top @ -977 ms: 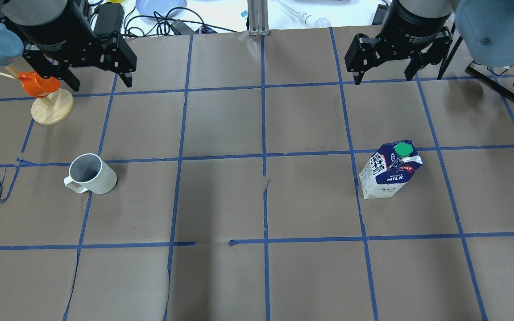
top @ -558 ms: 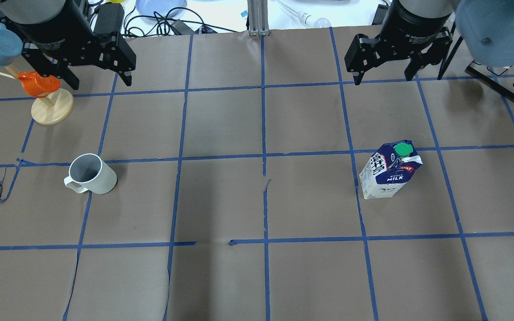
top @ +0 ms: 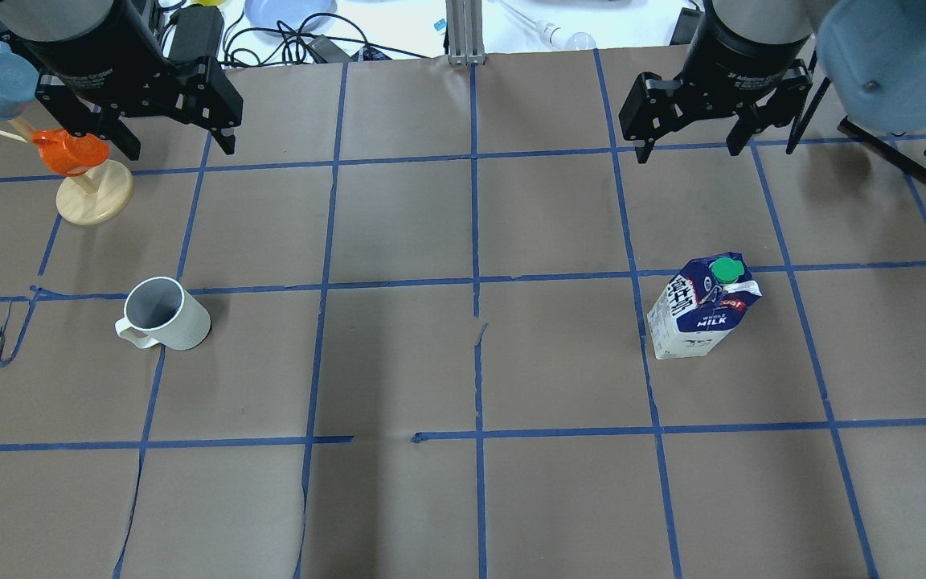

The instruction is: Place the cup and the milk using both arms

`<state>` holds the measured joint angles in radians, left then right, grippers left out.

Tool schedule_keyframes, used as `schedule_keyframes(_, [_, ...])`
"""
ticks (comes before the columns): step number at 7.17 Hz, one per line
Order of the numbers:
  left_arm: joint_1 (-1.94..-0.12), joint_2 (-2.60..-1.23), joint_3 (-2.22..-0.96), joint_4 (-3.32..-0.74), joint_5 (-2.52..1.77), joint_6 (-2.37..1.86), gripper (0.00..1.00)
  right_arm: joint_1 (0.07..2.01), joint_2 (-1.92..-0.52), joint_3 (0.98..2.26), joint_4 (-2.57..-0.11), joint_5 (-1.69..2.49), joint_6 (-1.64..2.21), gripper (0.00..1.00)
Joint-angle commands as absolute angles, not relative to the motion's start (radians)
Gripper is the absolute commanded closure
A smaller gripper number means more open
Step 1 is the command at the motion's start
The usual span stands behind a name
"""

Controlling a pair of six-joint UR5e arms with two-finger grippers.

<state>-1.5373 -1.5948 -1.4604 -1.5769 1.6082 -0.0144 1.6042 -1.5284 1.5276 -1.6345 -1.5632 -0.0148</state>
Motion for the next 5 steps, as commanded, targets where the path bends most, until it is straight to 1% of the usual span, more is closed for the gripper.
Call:
schedule_keyframes(1, [-1.531, -1.594, -1.460, -1.578, 1.606, -0.011, 0.00, 1.605, -1.529, 1.534, -1.635, -1.563, -0.015, 0.00])
schedule_keyframes(5, [-1.525, -1.591, -1.463, -1.582, 1.612, -0.002, 0.00, 1.605, -1.531, 1.532, -1.635, -1.563, -0.018, 0.00])
